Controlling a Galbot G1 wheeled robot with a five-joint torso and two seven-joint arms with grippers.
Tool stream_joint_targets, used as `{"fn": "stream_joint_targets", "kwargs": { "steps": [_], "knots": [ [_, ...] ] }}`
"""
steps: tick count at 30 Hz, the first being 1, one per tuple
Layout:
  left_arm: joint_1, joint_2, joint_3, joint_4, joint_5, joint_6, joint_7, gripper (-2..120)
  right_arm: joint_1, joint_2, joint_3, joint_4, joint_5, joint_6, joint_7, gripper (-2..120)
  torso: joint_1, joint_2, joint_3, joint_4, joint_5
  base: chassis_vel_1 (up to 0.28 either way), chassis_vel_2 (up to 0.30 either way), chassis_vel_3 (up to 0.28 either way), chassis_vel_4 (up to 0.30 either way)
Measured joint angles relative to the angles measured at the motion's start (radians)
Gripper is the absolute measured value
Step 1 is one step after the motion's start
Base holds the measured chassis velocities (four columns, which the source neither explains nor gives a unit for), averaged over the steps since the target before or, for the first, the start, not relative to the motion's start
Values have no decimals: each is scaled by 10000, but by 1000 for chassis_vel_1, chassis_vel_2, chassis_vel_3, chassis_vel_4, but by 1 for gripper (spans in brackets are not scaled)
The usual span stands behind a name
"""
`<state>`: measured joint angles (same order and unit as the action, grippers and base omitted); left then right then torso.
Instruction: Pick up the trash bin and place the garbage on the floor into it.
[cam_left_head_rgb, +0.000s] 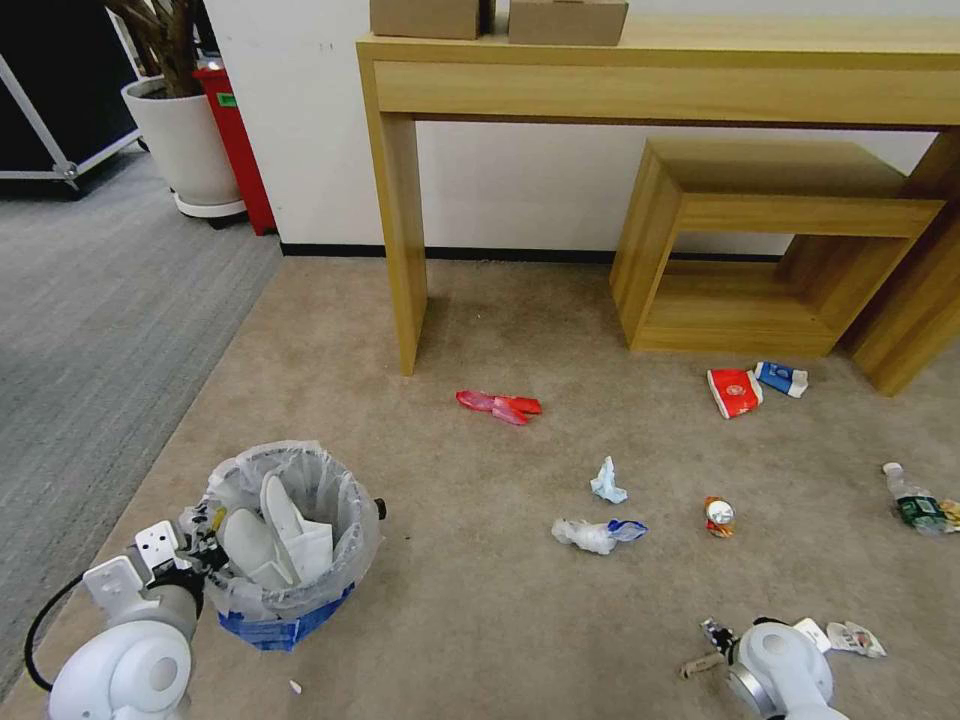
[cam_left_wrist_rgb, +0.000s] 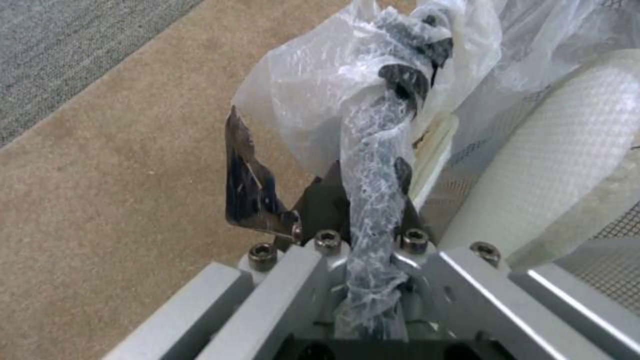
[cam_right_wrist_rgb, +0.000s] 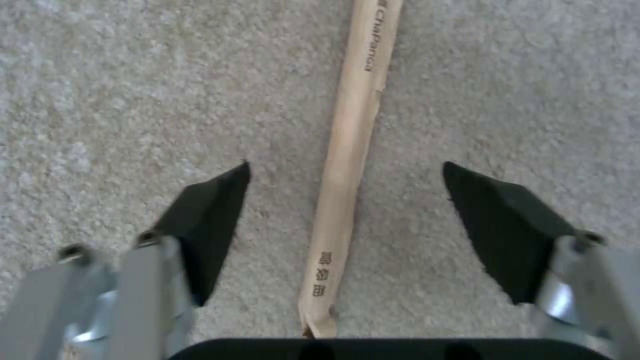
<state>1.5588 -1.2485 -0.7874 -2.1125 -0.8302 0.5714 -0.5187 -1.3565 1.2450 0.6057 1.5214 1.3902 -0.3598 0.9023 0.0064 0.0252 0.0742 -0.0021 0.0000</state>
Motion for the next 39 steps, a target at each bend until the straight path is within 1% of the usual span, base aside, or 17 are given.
{"fn": "stream_joint_targets", "kwargs": {
  "steps": [4,6,9,10,13,14,17,18,19,22,29,30,31,33,35,37,39],
  "knots": [
    [6,-17,16,-36,3,-17,4,0,50,35,-107,-171,-180,93,-74,59,0,0,0,0,1,0,0,0,0],
    [12,-17,16,-52,4,-22,3,0,50,46,-138,-213,-251,129,-108,57,0,0,0,0,1,0,0,0,0],
    [37,-2,8,-114,0,-33,6,0,43,78,-174,-273,-385,189,-137,44,0,0,0,-2,-6,0,0,0,0],
    [37,-2,8,-114,0,-33,6,0,43,78,-174,-273,-385,189,-137,44,0,0,0,-2,-6,0,0,0,0],
    [73,-6,6,-175,0,-46,13,0,29,112,-226,-332,-579,305,-185,30,0,1,-1,-4,-10,0,0,0,0],
    [73,-6,6,-175,0,-46,13,0,29,112,-226,-332,-579,305,-185,30,0,1,-1,-4,-10,0,0,0,0],
    [85,-30,6,-193,10,-70,17,0,-31,128,-268,-326,-748,391,-246,14,0,1,0,-4,-1,0,0,0,0],
    [85,-30,6,-193,10,-70,17,0,-31,128,-268,-326,-748,391,-246,14,0,1,0,-4,-1,0,0,0,0],
    [89,-41,12,-200,12,-73,24,0,-41,131,-308,-323,-800,423,-315,8,0,0,0,0,6,0,0,0,0],
    [89,-64,13,-207,23,-94,27,0,-66,125,-339,-346,-906,469,-397,0,0,0,0,2,7,0,0,0,0],
    [86,-95,33,-256,31,-108,30,0,-88,104,-389,-457,-1155,582,-602,0,-1,1,-1,2,1,0,0,0,0],
    [82,-91,34,-261,33,-109,33,0,-185,64,-365,-435,-1309,890,-1001,0,-2,-1,0,1,7,0,0,0,0],
    [82,-91,34,-261,33,-109,33,0,-185,64,-365,-435,-1309,890,-1001,0,-2,-1,0,1,7,0,0,0,0],
    [79,-87,28,-267,33,-109,32,0,-383,-150,-160,170,-1477,1517,-2078,0,-1,-1,1,1,8,0,0,0,0],
    [83,-87,28,-270,34,-109,33,0,-433,-222,-103,346,-1518,1655,-2344,0,-1,0,1,0,4,0,0,0,0],
    [127,-117,35,-328,52,-103,33,0,-644,-699,17,1447,-1930,2412,-3639,0,-2,-1,0,1,6,0,0,0,0],
    [130,-122,39,-334,56,-102,32,0,-652,-740,21,1528,-1949,2454,-3703,0,-2,-1,0,1,6,0,0,0,0]
  ]
}}
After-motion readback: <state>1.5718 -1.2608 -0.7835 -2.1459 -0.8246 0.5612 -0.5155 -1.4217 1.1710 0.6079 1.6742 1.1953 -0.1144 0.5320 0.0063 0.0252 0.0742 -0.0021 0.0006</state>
